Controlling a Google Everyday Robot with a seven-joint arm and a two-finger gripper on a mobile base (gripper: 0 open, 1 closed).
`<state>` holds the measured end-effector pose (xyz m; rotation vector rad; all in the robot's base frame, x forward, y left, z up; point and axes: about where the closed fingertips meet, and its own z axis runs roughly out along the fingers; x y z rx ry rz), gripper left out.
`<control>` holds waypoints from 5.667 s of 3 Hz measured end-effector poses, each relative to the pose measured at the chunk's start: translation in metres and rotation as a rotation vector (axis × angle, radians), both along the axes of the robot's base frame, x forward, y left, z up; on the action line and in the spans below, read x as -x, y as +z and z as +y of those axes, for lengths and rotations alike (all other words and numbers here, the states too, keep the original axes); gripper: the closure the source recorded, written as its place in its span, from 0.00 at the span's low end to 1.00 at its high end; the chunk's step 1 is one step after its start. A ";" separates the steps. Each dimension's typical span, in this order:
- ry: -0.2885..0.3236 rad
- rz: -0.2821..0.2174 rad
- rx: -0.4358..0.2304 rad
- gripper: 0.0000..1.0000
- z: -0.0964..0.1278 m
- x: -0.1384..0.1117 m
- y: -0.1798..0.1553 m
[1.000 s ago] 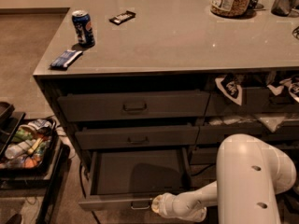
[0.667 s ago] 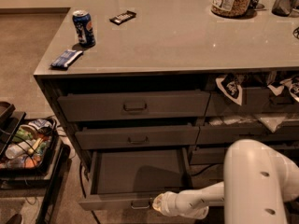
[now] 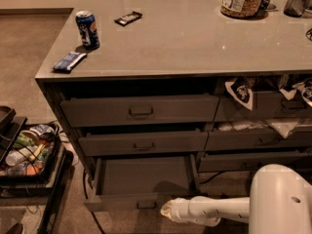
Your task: Close bottom drawer
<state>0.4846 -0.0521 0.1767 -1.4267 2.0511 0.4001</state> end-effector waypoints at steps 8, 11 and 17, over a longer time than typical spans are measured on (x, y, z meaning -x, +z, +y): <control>0.101 -0.066 -0.091 1.00 -0.017 -0.175 -0.032; 0.184 -0.183 -0.066 1.00 -0.002 -0.219 -0.046; 0.056 -0.050 -0.005 1.00 -0.041 -0.115 0.055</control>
Offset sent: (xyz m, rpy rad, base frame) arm 0.0500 0.0030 0.0219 -0.0025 -0.1532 0.0473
